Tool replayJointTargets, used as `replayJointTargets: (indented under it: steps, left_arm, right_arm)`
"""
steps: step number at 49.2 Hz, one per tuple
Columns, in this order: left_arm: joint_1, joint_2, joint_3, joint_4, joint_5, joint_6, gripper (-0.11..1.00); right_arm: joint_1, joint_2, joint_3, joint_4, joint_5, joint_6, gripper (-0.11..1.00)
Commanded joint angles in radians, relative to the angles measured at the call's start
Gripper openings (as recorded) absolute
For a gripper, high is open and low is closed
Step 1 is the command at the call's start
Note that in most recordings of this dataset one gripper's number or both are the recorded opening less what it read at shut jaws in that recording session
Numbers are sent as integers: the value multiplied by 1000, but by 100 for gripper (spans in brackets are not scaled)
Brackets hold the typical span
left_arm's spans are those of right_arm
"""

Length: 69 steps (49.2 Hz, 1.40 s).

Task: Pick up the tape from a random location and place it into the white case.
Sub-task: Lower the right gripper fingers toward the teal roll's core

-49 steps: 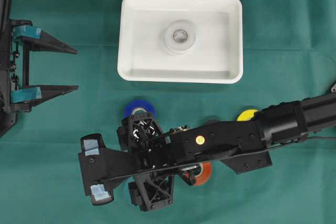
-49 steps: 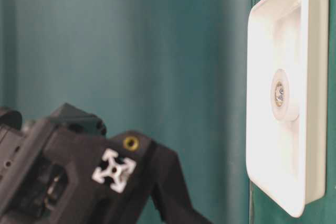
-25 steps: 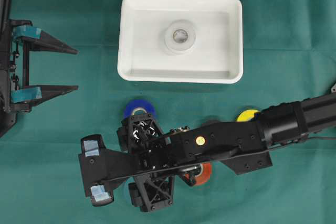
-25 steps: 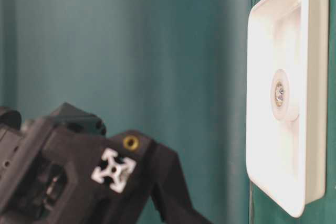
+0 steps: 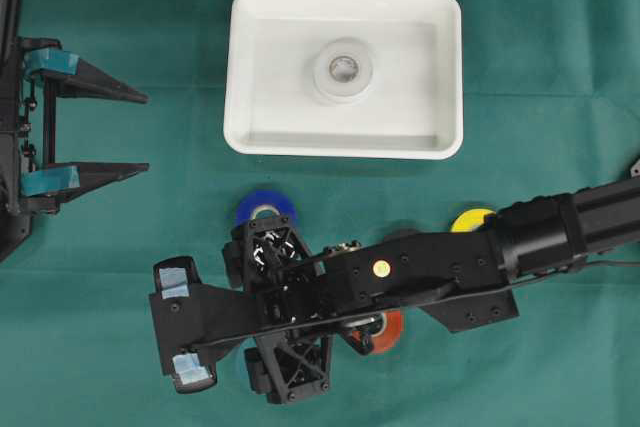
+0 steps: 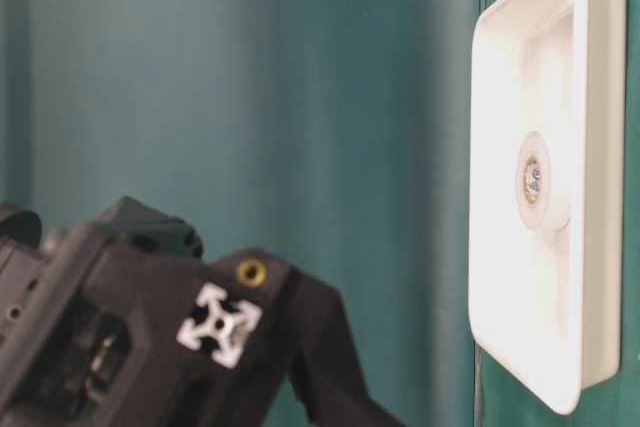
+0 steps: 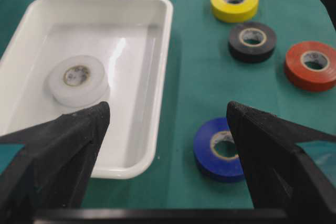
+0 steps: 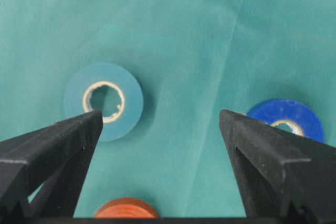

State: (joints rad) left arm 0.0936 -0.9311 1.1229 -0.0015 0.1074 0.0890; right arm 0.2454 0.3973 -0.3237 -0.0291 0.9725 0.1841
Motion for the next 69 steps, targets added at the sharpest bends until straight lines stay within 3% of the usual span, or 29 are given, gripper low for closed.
replayJointTargets:
  steps: [1,39,69]
  left_arm:
    - [2,5,-12,-2,-5,2,98]
    - [2,5,-11,-2,0,2,98]
    - [3,5,-11,-2,2,2,98]
  right_arm:
    - [2,-15,-26,-2,-5,3,91]
    - [3,2,-26,-2,-5,3,91]
    - [9,121,-11,0,-52,8,91]
